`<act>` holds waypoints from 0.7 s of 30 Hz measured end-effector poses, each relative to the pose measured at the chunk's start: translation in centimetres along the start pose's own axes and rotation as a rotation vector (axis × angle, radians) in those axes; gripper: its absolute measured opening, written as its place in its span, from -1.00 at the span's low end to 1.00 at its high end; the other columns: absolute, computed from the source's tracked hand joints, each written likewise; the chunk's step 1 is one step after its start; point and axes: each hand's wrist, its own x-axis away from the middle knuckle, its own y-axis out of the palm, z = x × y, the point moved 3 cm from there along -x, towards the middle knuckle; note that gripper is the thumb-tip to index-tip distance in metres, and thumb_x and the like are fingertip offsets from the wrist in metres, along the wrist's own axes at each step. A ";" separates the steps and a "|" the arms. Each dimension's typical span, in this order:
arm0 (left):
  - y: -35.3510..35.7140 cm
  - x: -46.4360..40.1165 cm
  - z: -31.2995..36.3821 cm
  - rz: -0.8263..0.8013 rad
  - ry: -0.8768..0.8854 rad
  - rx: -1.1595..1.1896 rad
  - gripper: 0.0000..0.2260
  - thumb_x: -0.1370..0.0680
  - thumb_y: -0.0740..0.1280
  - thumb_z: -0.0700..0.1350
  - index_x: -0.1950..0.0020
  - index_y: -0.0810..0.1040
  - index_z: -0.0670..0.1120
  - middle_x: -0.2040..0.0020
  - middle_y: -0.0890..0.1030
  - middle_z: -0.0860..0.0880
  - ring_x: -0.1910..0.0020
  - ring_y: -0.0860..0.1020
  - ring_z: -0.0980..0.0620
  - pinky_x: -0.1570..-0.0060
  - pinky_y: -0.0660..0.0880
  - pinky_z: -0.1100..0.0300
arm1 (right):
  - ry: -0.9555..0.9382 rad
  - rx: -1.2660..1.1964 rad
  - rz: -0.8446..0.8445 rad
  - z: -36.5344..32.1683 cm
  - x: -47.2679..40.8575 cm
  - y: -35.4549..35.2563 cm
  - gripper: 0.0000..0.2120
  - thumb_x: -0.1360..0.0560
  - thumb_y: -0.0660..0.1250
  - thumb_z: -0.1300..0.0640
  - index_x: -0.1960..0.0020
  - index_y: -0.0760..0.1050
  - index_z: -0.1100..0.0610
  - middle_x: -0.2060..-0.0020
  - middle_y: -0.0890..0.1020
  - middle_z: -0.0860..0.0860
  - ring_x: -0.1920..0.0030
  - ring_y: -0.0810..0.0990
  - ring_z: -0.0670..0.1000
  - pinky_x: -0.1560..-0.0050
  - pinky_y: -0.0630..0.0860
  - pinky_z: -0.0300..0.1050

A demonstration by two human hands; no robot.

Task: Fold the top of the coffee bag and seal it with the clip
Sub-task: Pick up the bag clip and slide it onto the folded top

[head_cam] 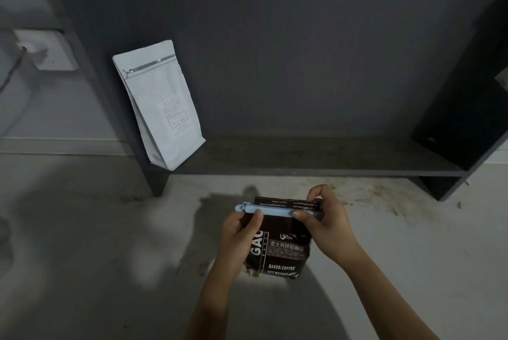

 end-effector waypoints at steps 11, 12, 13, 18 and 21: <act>-0.1 0.1 0.8 0.062 -0.016 0.101 -0.68 -0.38 0.39 -0.04 0.04 0.58 -0.27 0.27 0.71 -0.07 0.29 0.68 0.01 0.35 0.58 0.24 | -0.179 0.388 -0.020 -1.7 -0.1 0.0 -0.71 -0.38 0.43 0.14 0.02 0.45 -0.17 0.13 0.61 -0.17 0.11 0.58 -0.18 0.16 0.45 -0.43; -0.1 0.1 0.9 0.059 -0.013 0.105 -0.70 -0.37 0.39 -0.05 0.05 0.59 -0.26 0.29 0.71 -0.06 0.30 0.67 0.03 0.36 0.57 0.26 | -0.241 0.484 -0.019 -2.2 -0.2 0.1 -0.72 -0.37 0.43 0.13 -0.03 0.49 -0.11 0.08 0.62 -0.16 0.03 0.56 -0.14 0.05 0.42 -0.36; 0.0 0.1 1.0 0.056 -0.013 0.113 -0.72 -0.37 0.39 -0.07 0.06 0.58 -0.26 0.31 0.71 -0.05 0.31 0.67 0.04 0.37 0.57 0.27 | -0.289 0.563 -0.026 -2.6 -0.4 0.4 -0.72 -0.37 0.43 0.10 -0.06 0.51 -0.06 0.03 0.63 -0.12 -0.04 0.54 -0.08 -0.03 0.41 -0.26; 0.0 0.3 1.4 0.028 -0.016 0.177 -0.59 -0.39 0.39 -0.14 -0.04 0.44 -0.46 0.30 0.67 -0.08 0.33 0.66 0.05 0.37 0.56 0.28 | -0.296 0.792 -0.117 -2.9 -1.1 2.7 -0.73 -0.42 0.27 -0.16 0.02 0.54 0.00 0.13 0.67 -0.02 0.04 0.54 0.03 0.08 0.48 -0.08; 0.2 0.5 1.9 0.017 -0.031 0.190 -0.57 -0.39 0.32 -0.15 -0.09 0.42 -0.48 0.26 0.66 -0.11 0.31 0.65 0.05 0.35 0.56 0.28 | -0.284 0.816 -0.111 -2.4 -1.5 3.0 -0.72 -0.42 0.26 -0.18 0.10 0.53 0.02 0.20 0.66 0.01 0.10 0.51 0.03 0.21 0.41 -0.12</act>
